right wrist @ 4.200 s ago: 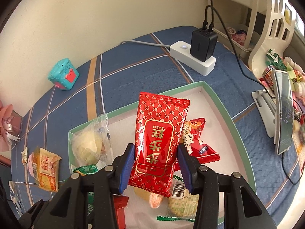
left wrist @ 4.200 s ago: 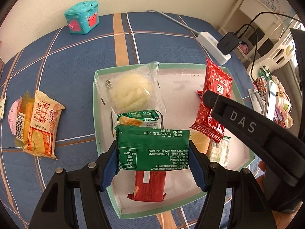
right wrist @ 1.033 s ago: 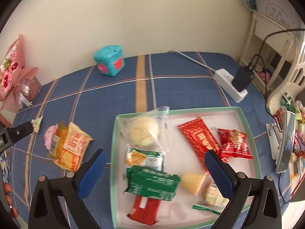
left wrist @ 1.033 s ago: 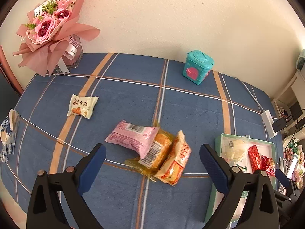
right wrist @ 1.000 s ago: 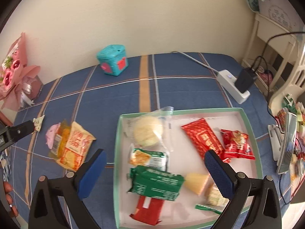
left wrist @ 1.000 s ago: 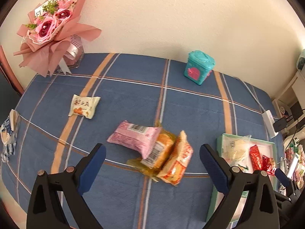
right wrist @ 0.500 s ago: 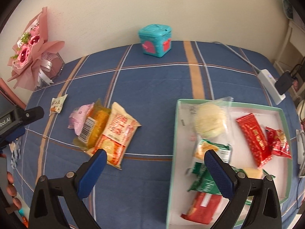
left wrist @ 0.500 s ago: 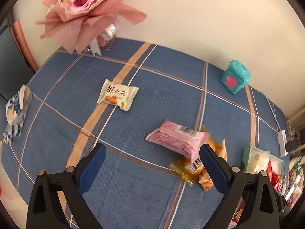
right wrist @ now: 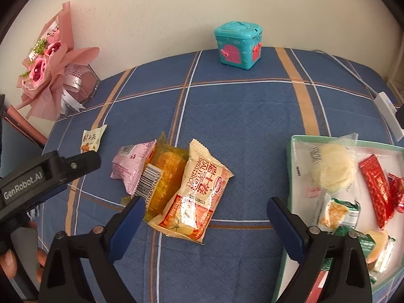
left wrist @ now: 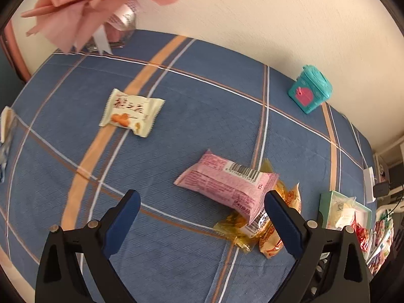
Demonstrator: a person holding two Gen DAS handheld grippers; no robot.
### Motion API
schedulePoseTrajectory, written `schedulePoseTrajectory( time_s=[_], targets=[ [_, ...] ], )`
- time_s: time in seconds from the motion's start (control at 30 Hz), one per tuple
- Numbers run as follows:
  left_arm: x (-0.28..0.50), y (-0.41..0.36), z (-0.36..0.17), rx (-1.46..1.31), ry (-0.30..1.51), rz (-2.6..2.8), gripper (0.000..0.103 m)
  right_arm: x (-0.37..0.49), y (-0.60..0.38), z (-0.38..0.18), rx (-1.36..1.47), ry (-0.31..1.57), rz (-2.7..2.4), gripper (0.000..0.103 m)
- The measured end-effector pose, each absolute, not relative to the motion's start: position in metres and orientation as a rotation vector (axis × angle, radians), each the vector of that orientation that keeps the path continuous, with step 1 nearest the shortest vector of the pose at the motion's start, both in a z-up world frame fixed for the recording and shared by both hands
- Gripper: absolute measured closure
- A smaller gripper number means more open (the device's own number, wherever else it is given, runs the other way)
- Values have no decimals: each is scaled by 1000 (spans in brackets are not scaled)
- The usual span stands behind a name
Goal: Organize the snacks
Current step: 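Grasp the pink bread pack with the left tool while the right grasps the yellow Swiss roll pack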
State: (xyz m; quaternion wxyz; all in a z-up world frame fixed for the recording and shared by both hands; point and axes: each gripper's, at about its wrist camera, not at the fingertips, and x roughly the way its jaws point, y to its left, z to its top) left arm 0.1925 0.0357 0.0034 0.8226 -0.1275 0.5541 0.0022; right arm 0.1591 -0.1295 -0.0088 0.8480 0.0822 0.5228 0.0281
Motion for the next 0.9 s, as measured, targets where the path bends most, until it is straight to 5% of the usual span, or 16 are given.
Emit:
schedulePoseTrajectory(
  time_s=[0.9],
  targets=[
    [240,31,-54,-324,1255,36,5,190,-129,-49,186,1182,67,12]
  ],
)
